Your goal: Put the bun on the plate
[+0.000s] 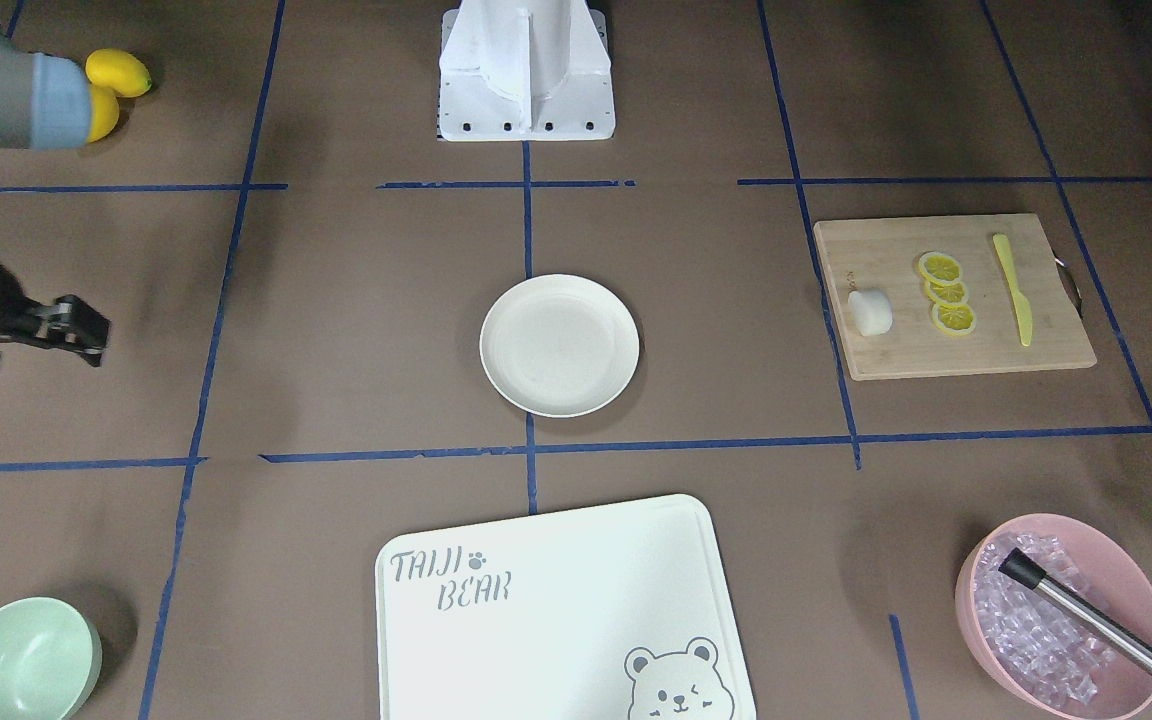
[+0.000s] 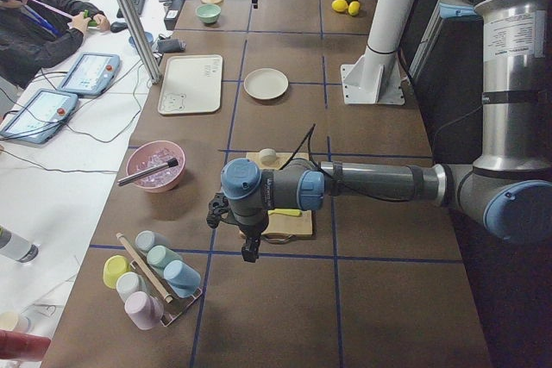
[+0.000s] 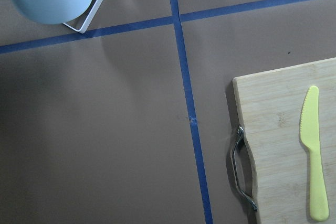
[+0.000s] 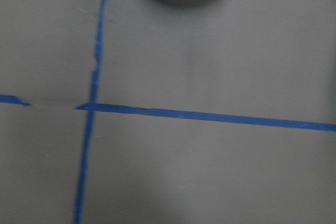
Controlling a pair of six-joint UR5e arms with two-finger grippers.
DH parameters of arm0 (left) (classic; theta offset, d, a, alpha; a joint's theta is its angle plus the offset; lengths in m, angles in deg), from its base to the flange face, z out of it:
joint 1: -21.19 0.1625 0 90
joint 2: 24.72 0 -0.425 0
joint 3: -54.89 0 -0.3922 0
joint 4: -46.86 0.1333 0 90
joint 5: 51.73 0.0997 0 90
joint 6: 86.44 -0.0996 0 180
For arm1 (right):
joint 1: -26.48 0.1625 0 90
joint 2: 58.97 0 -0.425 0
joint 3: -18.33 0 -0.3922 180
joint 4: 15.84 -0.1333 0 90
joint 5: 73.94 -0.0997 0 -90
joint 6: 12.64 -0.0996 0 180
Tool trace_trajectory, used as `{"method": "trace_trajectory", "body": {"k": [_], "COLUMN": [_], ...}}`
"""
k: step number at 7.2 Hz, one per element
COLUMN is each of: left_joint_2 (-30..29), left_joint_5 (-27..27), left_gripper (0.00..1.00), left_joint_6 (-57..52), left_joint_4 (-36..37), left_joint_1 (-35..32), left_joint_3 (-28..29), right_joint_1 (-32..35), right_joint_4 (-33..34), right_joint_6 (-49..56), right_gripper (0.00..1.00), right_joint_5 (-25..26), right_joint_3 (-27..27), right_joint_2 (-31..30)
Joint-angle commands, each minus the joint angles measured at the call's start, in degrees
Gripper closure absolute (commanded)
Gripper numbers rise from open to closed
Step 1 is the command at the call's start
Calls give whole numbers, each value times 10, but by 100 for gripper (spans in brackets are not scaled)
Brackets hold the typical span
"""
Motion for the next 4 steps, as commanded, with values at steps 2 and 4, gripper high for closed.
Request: {"method": "trace_trajectory", "body": {"k": [2,4], "left_joint_2": [-33,-40], "left_joint_5": [-1,-1], "left_gripper": [0,0], "left_joint_6": [3,1], "left_joint_4": [1,-3], "left_joint_1": [7,8], "left_joint_3": [3,0], "right_joint_1": [157,220], "right_joint_4": [-4,-5], "right_joint_6": [306,345], "right_gripper": [0,0], "right_joint_5": [-40,-65], "right_joint_3": [1,2], "right_joint_2": [-152,-206]}}
